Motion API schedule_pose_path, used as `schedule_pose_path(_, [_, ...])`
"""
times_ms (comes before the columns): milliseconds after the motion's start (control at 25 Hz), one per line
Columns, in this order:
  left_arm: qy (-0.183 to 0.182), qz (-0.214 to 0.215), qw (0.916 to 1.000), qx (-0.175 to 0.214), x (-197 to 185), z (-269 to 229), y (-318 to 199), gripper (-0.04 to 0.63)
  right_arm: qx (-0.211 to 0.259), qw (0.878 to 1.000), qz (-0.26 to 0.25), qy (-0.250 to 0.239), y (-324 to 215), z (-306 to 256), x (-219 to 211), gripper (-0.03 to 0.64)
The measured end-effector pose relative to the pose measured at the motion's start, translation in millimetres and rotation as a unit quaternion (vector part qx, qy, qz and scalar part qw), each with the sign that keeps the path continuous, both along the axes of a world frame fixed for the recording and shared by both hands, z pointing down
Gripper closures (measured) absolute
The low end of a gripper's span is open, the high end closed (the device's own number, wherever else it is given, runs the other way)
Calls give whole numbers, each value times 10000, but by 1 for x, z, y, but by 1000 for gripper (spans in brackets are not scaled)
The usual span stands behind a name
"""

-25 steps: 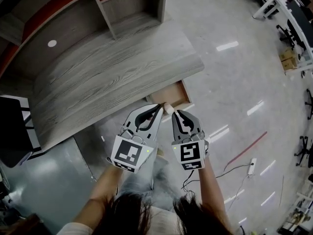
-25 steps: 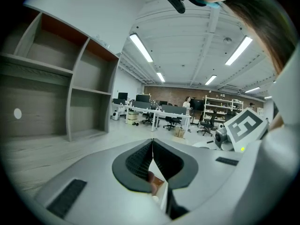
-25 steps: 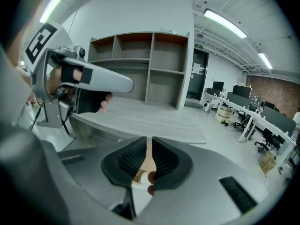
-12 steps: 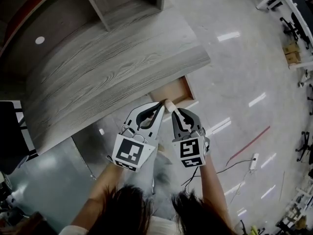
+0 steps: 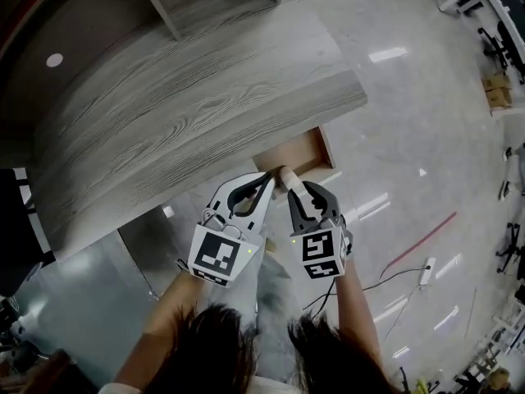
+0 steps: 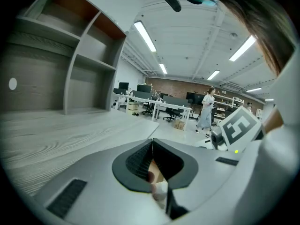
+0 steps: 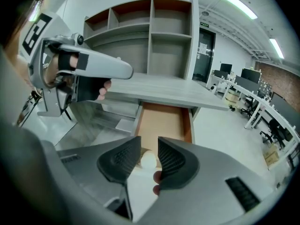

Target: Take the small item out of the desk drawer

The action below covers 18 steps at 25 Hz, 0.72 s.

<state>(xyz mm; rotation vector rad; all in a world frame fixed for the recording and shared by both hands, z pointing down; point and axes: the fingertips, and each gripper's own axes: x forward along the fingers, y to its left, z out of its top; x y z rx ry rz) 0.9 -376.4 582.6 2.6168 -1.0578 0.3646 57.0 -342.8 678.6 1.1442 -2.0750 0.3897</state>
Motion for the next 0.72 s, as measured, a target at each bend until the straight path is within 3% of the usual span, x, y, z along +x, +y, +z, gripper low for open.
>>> schedule_pose_path(720, [74,-24,9994,-347,-7,58,0,578,-629,9978,173,79,-2,77,0,457])
